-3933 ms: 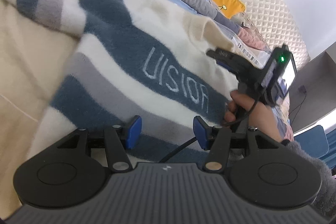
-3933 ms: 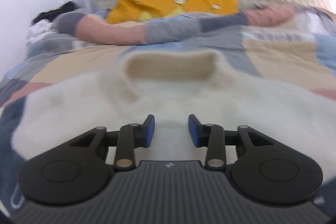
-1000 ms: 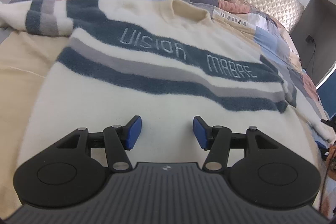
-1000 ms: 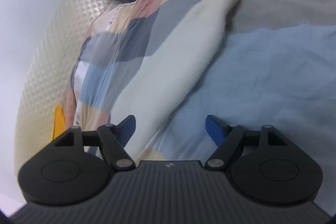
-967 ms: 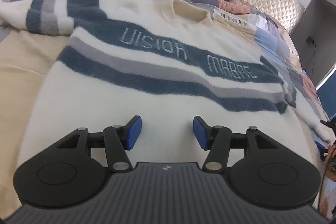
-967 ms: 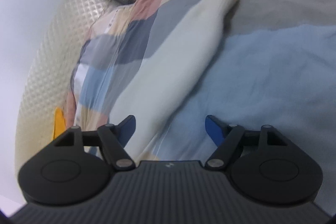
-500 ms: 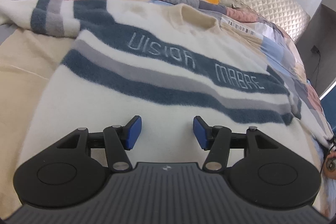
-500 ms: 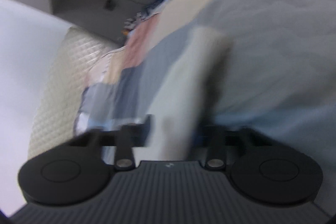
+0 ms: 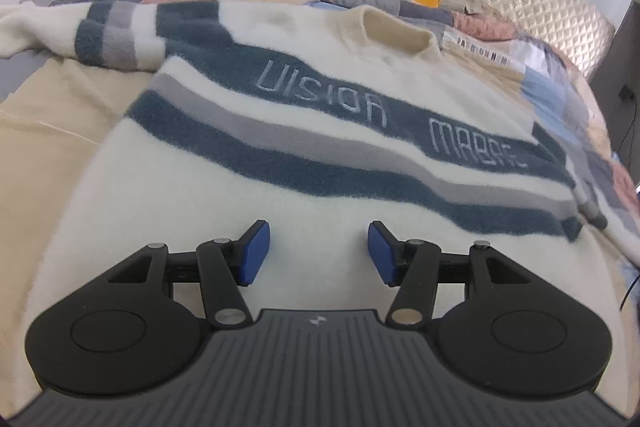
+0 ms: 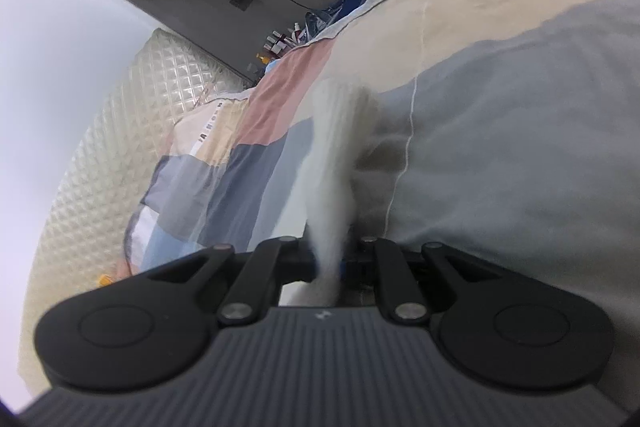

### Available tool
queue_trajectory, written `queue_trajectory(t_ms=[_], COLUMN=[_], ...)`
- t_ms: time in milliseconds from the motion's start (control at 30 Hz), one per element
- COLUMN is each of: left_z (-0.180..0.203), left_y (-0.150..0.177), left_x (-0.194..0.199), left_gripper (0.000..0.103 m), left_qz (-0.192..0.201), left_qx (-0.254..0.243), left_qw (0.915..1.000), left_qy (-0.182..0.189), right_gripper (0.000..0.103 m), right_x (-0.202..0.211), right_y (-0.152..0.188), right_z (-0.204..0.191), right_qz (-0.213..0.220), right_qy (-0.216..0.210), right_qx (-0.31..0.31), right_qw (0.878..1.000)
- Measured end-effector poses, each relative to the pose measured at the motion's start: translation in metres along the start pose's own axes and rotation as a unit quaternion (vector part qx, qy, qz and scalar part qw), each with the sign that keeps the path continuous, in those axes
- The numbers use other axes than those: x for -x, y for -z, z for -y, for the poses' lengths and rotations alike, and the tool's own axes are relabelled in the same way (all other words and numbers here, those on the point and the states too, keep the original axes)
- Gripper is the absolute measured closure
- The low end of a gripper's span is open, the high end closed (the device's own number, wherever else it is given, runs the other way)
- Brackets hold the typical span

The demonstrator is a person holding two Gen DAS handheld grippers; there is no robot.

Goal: Fold large clothes
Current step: 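Grasp the sweater's sleeve cuff with the right tool and lift it, then carry the sleeve across the sweater body with the right tool and release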

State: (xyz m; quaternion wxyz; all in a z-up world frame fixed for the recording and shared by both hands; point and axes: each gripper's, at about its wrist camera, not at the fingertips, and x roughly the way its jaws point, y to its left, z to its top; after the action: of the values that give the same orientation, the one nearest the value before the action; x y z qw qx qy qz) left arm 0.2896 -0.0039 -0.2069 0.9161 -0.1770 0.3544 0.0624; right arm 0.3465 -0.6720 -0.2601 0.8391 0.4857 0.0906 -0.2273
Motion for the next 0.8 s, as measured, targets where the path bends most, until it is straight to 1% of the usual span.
queue_trajectory(t_ms=[167,300,367,400,433,500,567,700,800], left_z=[0.001,-0.003,-0.006,-0.008,-0.012,-0.021,-0.028,-0.041,-0.05], left_y=[0.0,-0.002,-0.006,-0.008,-0.01,-0.014,-0.017,-0.027,-0.033], left_x=[0.001,0.005,0.008,0.01,0.012,0.014,0.019,0.035,0.05], left_gripper=[0.042,0.042,0.041,0.041,0.041,0.041,0.041,0.041,0.041], left_qz=[-0.003,-0.004,0.006,0.014,0.017,0.014,0.021,0.051,0.081], left_qx=[0.006,0.017,0.013,0.016,0.024,0.05,0.069,0.082,0.079], left_qw=[1.0,0.9998,0.9997,0.9993,0.999,0.9982,0.997,0.9943,0.9921], left_qy=[-0.007,-0.007,-0.02,-0.03,-0.033,-0.028,-0.028,-0.046,-0.054], right_gripper=[0.091,0.091,0.091,0.091,0.091,0.091,0.091,0.091,0.091], right_x=[0.002,0.016,0.025,0.03,0.035,0.047,0.06,0.097,0.129], right_y=[0.002,0.002,0.002,0.001,0.0,-0.001,-0.003,0.007,0.025], right_z=[0.0,-0.017,-0.032,-0.044,-0.058,-0.089,-0.123,-0.197,-0.244], right_qz=[0.0,0.005,0.009,0.008,0.008,0.008,0.006,-0.01,-0.021], right_qy=[-0.002,-0.042,-0.061,-0.071,-0.08,-0.101,-0.125,-0.179,-0.226], right_qx=[0.008,0.035,0.044,0.055,0.071,0.104,0.135,0.193,0.208], right_qw=[1.0,0.999,0.997,0.996,0.994,0.989,0.983,0.965,0.951])
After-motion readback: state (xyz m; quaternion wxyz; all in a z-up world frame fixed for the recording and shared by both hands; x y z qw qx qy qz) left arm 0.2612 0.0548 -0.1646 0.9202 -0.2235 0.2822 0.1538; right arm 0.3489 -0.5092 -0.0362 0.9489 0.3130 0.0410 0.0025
